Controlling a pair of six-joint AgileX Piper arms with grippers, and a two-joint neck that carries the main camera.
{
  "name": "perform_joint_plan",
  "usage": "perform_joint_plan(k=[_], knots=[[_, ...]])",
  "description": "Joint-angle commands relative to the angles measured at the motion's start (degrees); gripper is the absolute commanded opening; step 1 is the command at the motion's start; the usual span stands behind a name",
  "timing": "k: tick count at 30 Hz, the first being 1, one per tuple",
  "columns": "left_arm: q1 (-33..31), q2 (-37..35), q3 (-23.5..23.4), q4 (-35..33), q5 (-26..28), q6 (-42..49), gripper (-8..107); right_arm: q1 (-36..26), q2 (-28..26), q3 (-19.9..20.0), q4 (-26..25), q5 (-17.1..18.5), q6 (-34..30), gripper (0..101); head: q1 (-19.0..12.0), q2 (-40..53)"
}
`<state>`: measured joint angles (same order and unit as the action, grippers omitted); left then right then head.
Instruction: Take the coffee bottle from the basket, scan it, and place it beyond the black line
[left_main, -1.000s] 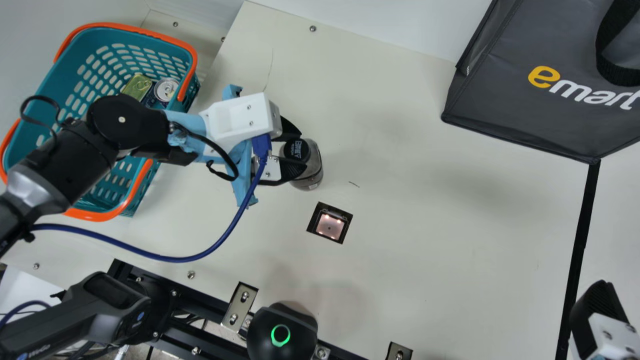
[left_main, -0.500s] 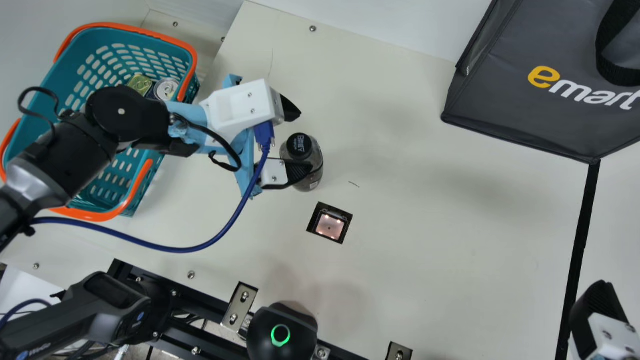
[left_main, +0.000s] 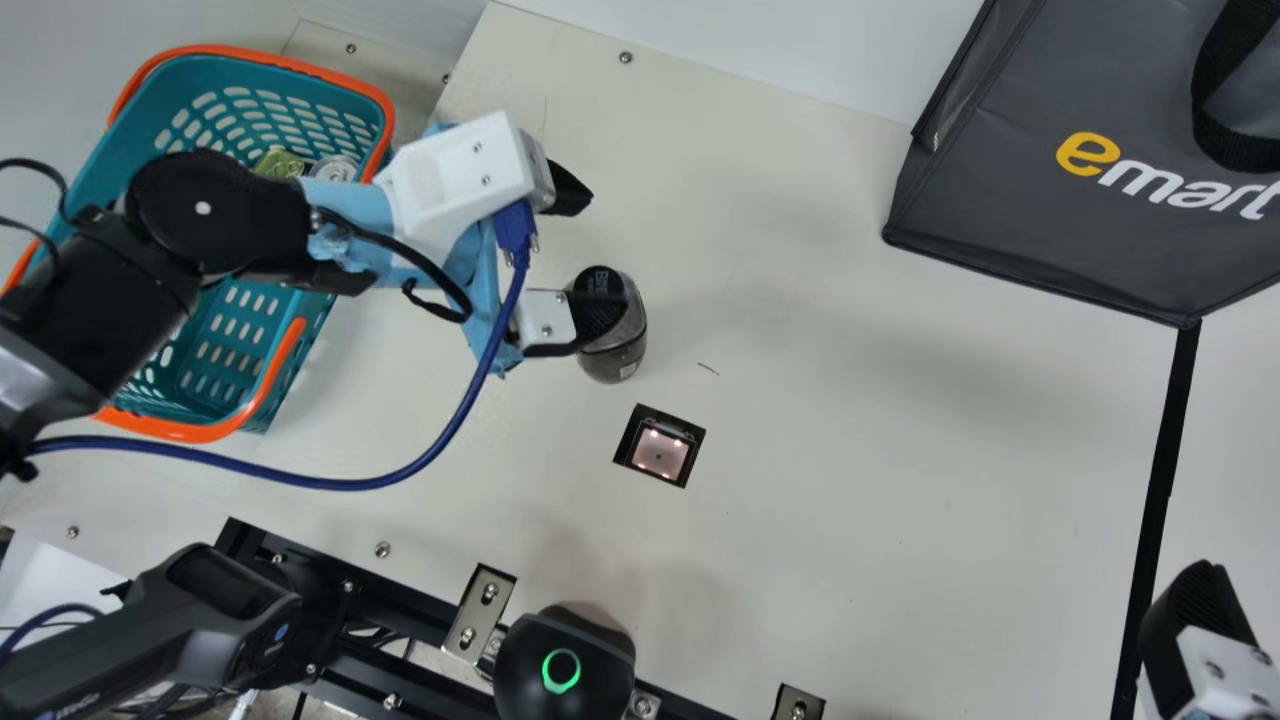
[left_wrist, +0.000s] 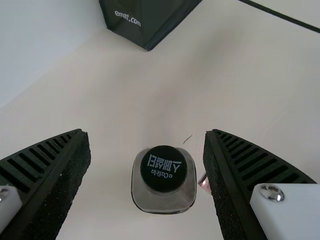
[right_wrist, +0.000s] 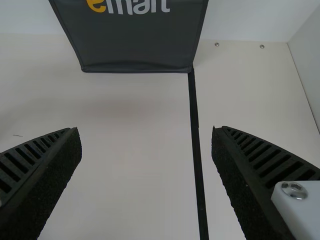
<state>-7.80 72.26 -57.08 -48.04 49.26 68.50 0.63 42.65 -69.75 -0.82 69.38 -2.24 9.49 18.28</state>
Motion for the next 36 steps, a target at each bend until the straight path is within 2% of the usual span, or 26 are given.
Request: perform_joint_plan(k=[1, 12, 36], knots=[[0.0, -0.5, -0.7, 0.7, 0.0, -3.5, 90, 0.0, 0.0, 0.0, 0.0, 0.0, 0.0, 91, -1.6, 0.1], [3.4, -2.8, -3.1, 4.4, -0.8, -12.1, 90, 0.0, 0.0, 0.0, 0.0, 0.0, 0.0, 91, -1.6, 0.1], [14.3, -5.7, -2.7, 11.0, -5.4, -19.1, 90, 0.0, 0.0, 0.0, 0.0, 0.0, 0.0, 91, -1.6, 0.1]])
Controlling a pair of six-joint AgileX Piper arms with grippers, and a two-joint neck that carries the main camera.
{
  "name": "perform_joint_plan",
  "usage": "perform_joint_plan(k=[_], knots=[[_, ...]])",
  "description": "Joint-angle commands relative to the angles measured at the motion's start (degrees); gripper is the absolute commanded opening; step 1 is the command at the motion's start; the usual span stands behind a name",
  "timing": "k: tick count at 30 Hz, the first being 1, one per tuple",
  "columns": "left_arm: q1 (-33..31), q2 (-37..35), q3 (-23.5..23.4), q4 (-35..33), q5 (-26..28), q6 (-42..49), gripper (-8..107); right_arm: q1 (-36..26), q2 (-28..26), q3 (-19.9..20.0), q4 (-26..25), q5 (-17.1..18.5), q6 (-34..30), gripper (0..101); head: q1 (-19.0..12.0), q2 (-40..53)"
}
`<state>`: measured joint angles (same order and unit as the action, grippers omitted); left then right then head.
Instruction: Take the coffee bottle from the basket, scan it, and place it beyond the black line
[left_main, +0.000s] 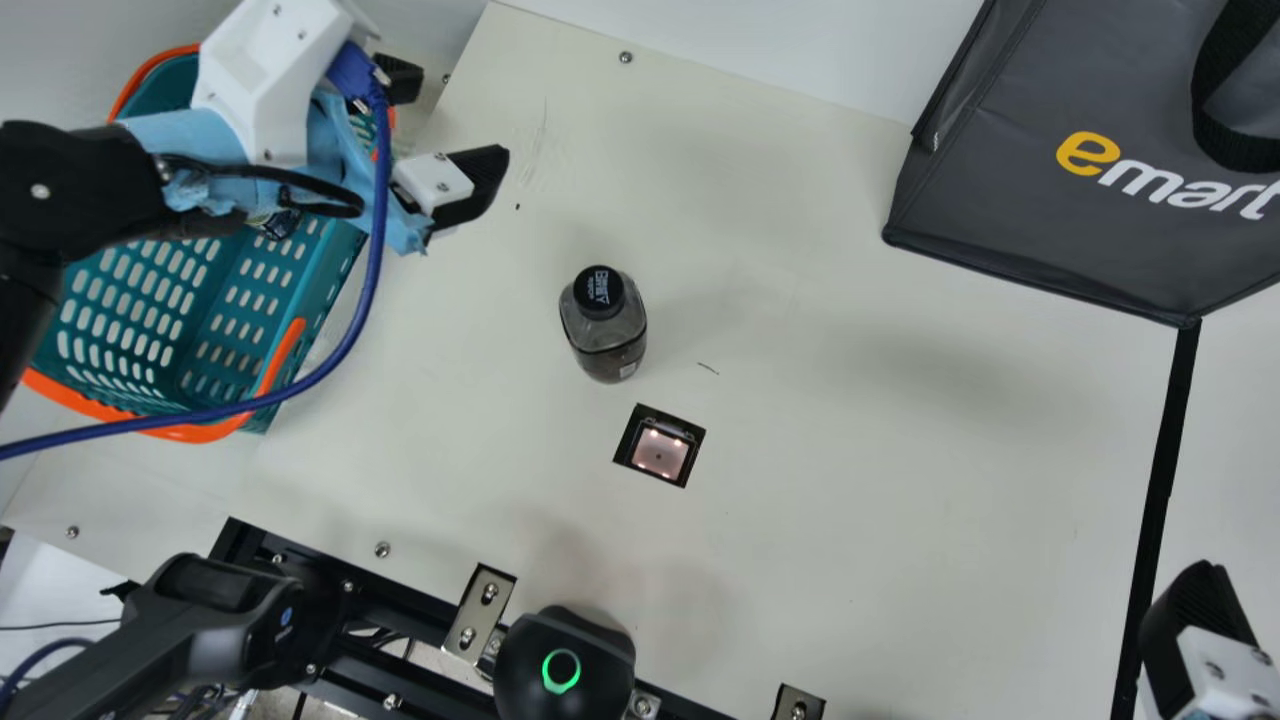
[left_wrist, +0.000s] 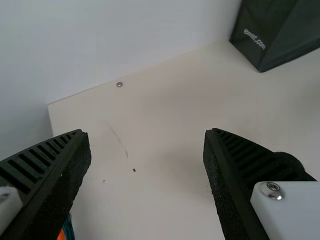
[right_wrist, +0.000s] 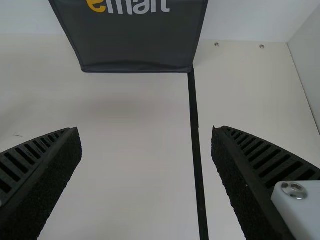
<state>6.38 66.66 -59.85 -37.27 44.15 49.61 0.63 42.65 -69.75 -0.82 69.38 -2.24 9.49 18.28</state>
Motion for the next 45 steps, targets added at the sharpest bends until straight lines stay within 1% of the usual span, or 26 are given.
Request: perform_joint_plan(k=[1, 11, 30, 45], knots=[[0.3, -0.2, 0.2, 0.5, -0.5, -0.4, 90, 0.0, 0.0, 0.0, 0.0, 0.0, 0.0, 91, -1.6, 0.1], [1.7, -2.8, 1.9, 2.5, -3.4, -2.0, 90, 0.0, 0.0, 0.0, 0.0, 0.0, 0.0, 91, -1.6, 0.1], [1.7, -2.8, 1.8, 2.4, -3.5, -2.0, 90, 0.0, 0.0, 0.0, 0.0, 0.0, 0.0, 91, -1.6, 0.1], [1.7, -2.8, 1.8, 2.4, -3.5, -2.0, 90, 0.0, 0.0, 0.0, 0.0, 0.0, 0.0, 91, -1.6, -19.9]])
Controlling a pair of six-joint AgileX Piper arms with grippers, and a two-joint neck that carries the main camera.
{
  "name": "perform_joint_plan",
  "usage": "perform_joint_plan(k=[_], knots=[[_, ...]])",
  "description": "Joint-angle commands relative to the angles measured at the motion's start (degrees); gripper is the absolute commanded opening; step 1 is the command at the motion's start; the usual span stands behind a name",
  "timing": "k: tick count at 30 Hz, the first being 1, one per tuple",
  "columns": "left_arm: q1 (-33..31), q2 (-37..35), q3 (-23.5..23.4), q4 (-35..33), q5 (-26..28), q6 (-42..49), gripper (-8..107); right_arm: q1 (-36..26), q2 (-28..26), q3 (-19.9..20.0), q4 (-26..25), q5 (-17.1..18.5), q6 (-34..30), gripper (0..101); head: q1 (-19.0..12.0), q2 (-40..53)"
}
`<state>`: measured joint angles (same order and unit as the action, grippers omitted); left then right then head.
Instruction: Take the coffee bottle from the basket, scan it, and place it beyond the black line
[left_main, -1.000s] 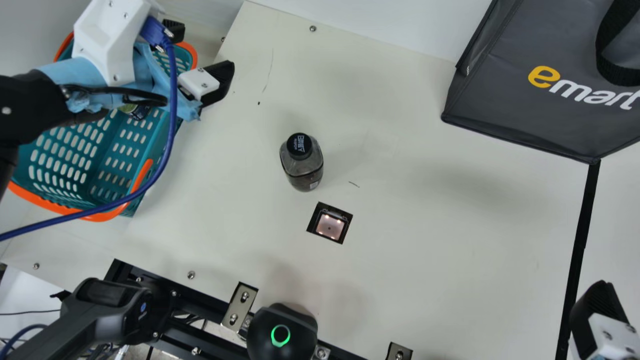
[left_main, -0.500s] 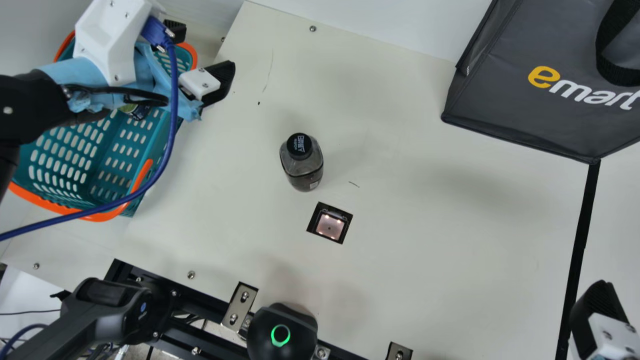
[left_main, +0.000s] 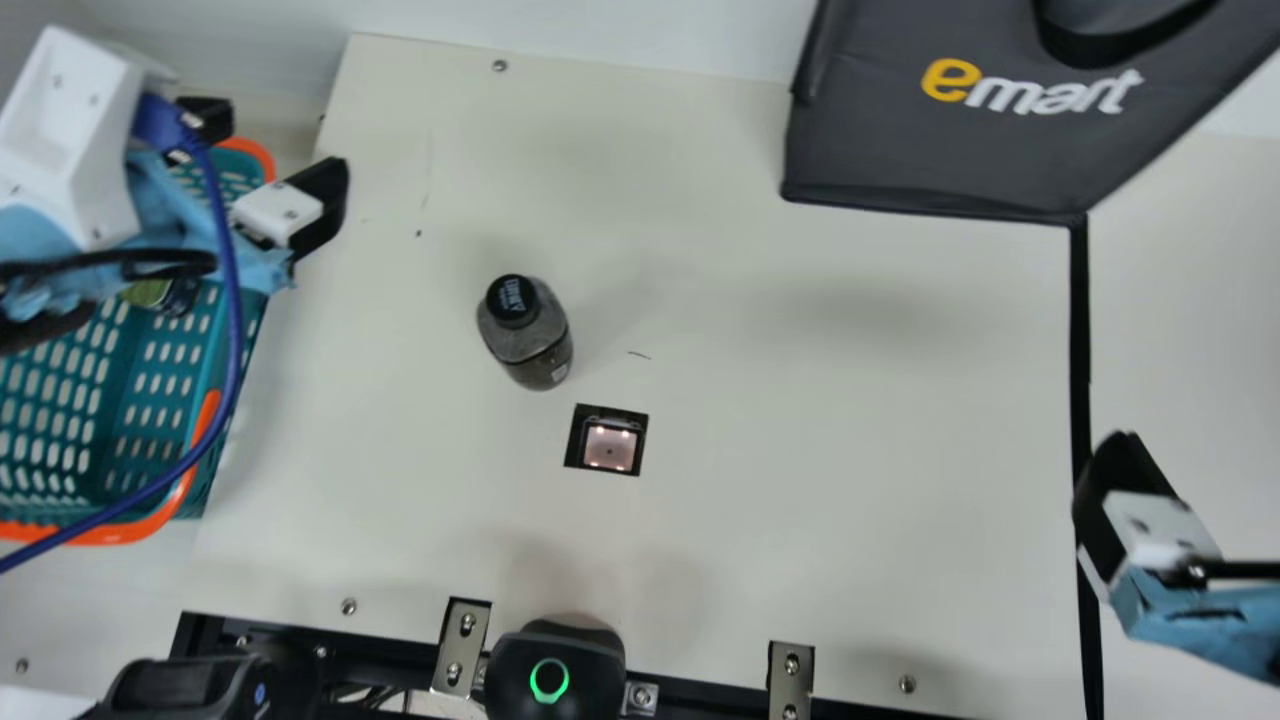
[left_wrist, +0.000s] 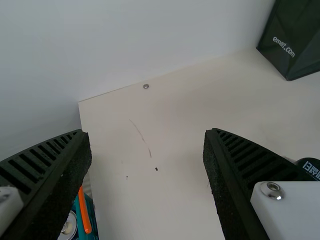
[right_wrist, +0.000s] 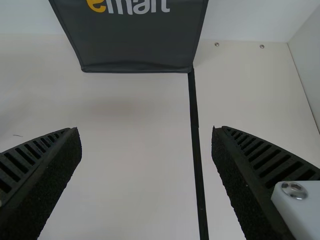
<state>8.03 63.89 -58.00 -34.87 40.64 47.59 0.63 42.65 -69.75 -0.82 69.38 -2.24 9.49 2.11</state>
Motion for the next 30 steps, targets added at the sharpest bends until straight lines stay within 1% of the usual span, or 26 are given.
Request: perform_joint_plan(k=[1, 16, 17, 22, 30], knots=[[0.0, 0.0, 0.0, 0.0, 0.0, 0.0, 90, 0.0, 0.0, 0.0, 0.0, 0.0, 0.0, 91, -1.6, -3.7], [0.0, 0.0, 0.0, 0.0, 0.0, 0.0, 90, 0.0, 0.0, 0.0, 0.0, 0.0, 0.0, 91, -1.6, -3.7], [-0.9, -0.1, -0.3, 1.1, -0.2, -1.5, 90, 0.0, 0.0, 0.0, 0.0, 0.0, 0.0, 91, -1.6, -3.7], [-1.9, 0.0, -0.7, 1.8, 0.7, -2.4, 90, 0.0, 0.0, 0.0, 0.0, 0.0, 0.0, 91, -1.6, -3.7], [-3.8, -1.0, -0.2, 1.7, 2.4, -3.0, 90, 0.0, 0.0, 0.0, 0.0, 0.0, 0.0, 91, -1.6, -3.7]])
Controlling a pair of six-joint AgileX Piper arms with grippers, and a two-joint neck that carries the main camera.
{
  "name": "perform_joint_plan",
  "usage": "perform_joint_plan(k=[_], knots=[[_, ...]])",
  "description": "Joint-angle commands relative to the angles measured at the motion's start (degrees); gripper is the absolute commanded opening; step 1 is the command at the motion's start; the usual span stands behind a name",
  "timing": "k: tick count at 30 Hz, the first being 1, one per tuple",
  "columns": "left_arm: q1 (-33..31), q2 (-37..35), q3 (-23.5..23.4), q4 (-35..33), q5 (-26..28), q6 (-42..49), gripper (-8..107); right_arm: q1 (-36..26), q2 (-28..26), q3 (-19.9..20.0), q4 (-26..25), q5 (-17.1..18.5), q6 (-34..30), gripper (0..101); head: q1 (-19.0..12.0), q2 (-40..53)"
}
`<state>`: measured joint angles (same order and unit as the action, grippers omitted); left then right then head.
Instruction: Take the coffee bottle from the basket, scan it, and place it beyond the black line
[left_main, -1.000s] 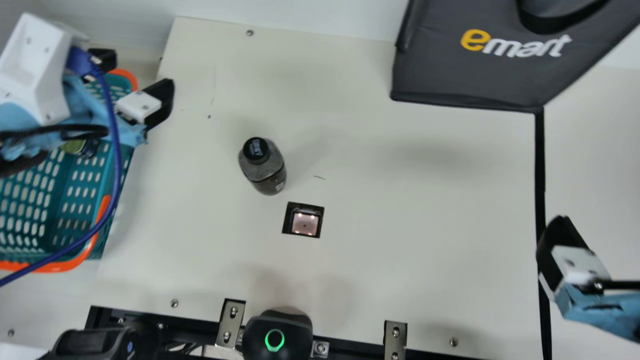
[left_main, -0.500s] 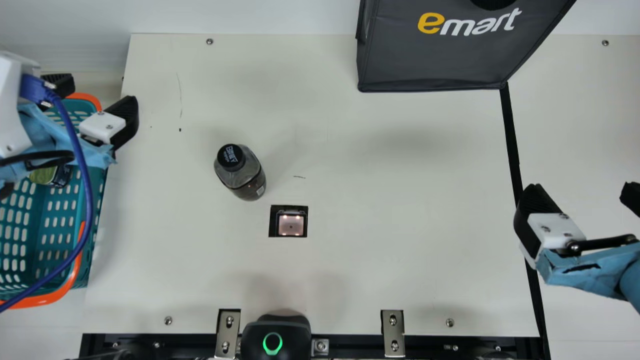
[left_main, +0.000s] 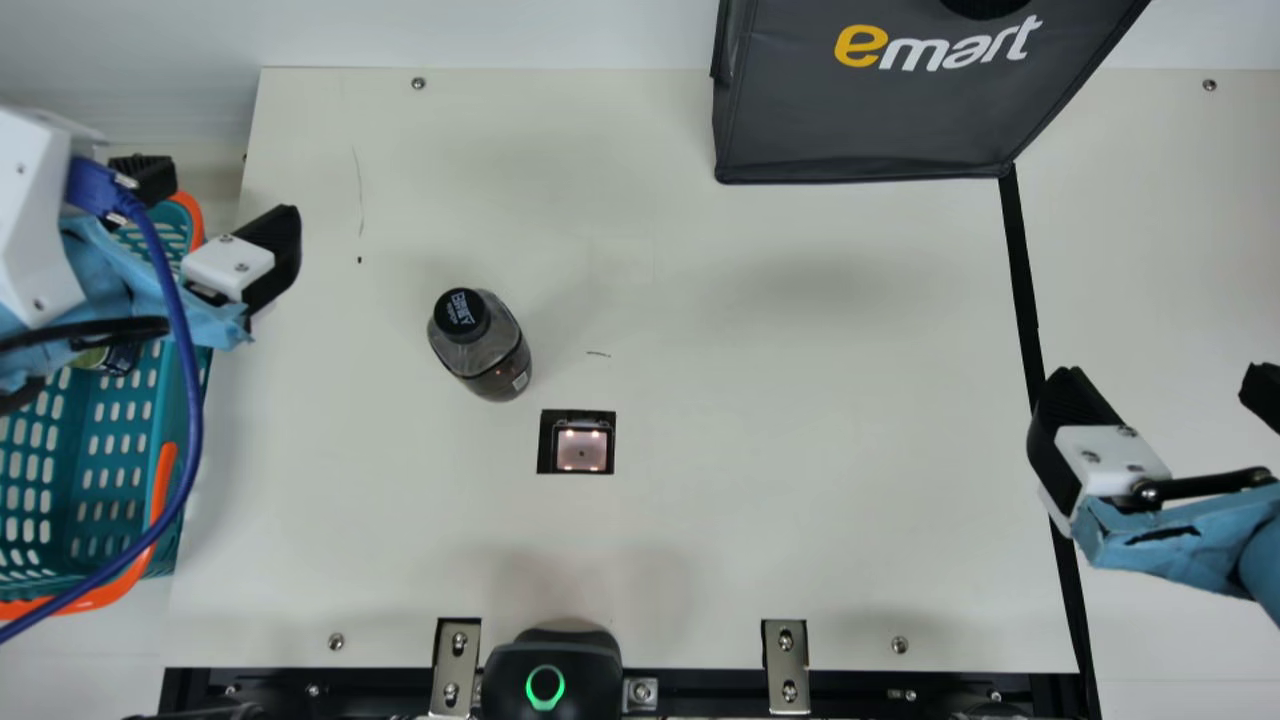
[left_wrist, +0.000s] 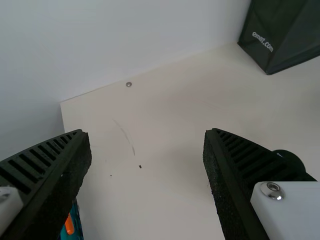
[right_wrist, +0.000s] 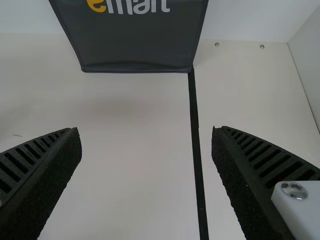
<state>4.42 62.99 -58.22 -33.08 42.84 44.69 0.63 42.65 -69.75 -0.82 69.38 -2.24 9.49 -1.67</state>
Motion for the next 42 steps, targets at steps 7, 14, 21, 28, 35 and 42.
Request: perform_joint_plan(k=[7, 14, 21, 28, 35, 42], knots=[[-2.4, -1.6, 1.1, -0.9, 1.3, -0.6, 90, 0.0, 0.0, 0.0, 0.0, -0.1, 0.0, 91, -1.6, 0.1], [-5.0, -2.5, 2.5, -1.6, 1.3, -1.0, 90, 0.0, 0.0, 0.0, 0.0, -0.1, 0.0, 91, -1.6, 0.1], [-8.0, -2.4, 3.3, -2.0, 0.1, -1.9, 90, 0.0, 0.0, 0.0, 0.0, -0.1, 0.0, 91, -1.6, 0.1], [-11.7, -1.8, 3.9, -1.5, -1.9, -3.4, 90, 0.0, 0.0, 0.0, 0.0, -0.1, 0.0, 91, -1.6, 0.1], [-16.1, -1.9, 5.3, 0.1, -4.4, -5.9, 90, 0.0, 0.0, 0.0, 0.0, -0.1, 0.0, 91, -1.6, 0.1], [-20.1, -2.2, 7.2, 3.2, -7.4, -9.4, 90, 0.0, 0.0, 0.0, 0.0, -0.1, 0.0, 91, -1.6, 0.1]])
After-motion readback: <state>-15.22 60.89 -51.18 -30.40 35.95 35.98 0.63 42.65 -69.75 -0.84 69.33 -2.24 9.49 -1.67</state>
